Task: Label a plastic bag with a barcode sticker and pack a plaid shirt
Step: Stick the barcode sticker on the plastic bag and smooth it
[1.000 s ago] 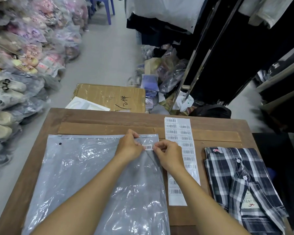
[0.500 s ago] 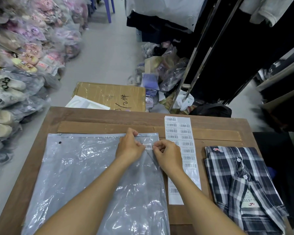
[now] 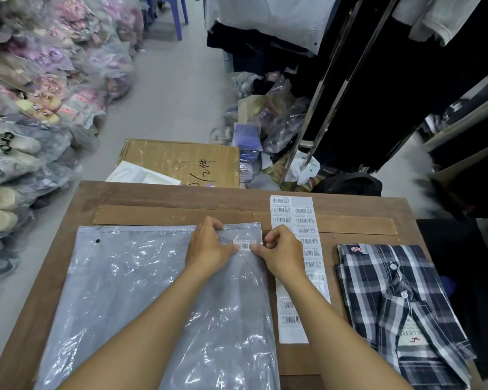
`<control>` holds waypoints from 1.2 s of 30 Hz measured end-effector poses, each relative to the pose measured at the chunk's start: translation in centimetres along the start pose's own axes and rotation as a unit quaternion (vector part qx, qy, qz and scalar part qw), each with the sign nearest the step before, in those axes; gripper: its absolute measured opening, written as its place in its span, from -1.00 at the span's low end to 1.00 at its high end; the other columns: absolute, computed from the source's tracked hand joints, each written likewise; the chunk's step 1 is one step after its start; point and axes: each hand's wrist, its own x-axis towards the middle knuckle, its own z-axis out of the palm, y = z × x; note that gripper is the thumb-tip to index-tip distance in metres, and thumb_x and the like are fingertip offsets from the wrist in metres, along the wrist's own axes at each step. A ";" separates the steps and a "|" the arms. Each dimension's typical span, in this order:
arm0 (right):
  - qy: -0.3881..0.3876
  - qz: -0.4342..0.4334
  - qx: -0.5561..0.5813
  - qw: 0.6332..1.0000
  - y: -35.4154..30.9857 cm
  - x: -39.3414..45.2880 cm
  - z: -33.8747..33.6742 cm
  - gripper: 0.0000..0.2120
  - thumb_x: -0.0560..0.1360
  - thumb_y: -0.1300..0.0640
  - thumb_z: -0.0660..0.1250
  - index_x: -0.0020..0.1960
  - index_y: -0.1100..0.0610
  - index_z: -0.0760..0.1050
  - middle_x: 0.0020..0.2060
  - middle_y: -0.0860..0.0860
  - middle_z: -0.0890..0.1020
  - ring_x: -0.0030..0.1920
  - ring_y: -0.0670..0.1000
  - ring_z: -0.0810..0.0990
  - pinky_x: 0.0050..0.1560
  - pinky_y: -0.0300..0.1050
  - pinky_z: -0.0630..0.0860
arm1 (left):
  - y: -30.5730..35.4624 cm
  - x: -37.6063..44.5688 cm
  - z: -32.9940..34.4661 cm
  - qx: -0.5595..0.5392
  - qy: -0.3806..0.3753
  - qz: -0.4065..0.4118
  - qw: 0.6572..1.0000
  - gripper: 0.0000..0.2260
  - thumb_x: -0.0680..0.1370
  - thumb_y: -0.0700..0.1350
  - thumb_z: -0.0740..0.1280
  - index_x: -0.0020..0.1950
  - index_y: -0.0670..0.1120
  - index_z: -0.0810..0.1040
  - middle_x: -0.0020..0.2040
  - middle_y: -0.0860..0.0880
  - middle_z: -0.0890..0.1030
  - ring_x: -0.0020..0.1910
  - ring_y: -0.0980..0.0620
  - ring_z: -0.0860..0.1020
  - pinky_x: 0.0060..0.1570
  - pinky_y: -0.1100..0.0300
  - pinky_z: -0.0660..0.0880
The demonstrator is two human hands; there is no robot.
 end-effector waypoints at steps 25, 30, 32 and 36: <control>-0.057 0.048 0.011 0.997 -0.7 1.0 -1.4 -0.68 0.40 -0.07 0.53 -0.17 0.16 0.53 -0.43 0.00 0.68 -0.34 -0.07 0.66 -0.16 -0.07 0.57 | -1.0 1.6 -0.5 -0.094 -0.001 -0.035 0.995 -0.74 0.37 0.06 0.55 -0.18 0.01 0.51 -0.34 0.07 0.46 -0.30 0.01 0.48 -0.31 0.17 0.40; -0.046 0.044 -0.129 0.990 -2.0 0.8 -0.3 -0.55 0.31 -0.35 0.46 -0.20 -0.01 0.41 -0.13 -0.04 0.62 -0.08 0.05 0.60 -0.17 -0.04 0.48 | 0.3 0.9 0.5 0.044 0.057 -0.029 0.997 -0.60 0.27 0.25 0.52 -0.13 0.05 0.46 -0.15 0.09 0.53 -0.12 0.00 0.53 -0.22 0.15 0.36; -0.041 0.042 -0.150 0.987 -2.1 0.7 0.0 -0.57 0.34 -0.35 0.45 -0.21 -0.04 0.38 -0.13 -0.06 0.59 -0.08 0.06 0.58 -0.17 -0.04 0.47 | 0.3 0.7 0.8 0.057 0.064 -0.016 0.996 -0.61 0.30 0.24 0.51 -0.11 0.07 0.45 -0.09 0.07 0.49 -0.05 -0.03 0.52 -0.17 0.14 0.36; -0.040 0.048 -0.144 0.988 -2.0 0.7 0.1 -0.57 0.32 -0.34 0.47 -0.22 -0.04 0.40 -0.14 -0.06 0.60 -0.08 0.06 0.58 -0.21 -0.06 0.42 | 0.2 0.4 0.8 0.065 0.055 0.003 0.996 -0.64 0.36 0.22 0.50 -0.06 0.05 0.47 -0.03 0.06 0.49 -0.01 -0.04 0.52 -0.14 0.11 0.40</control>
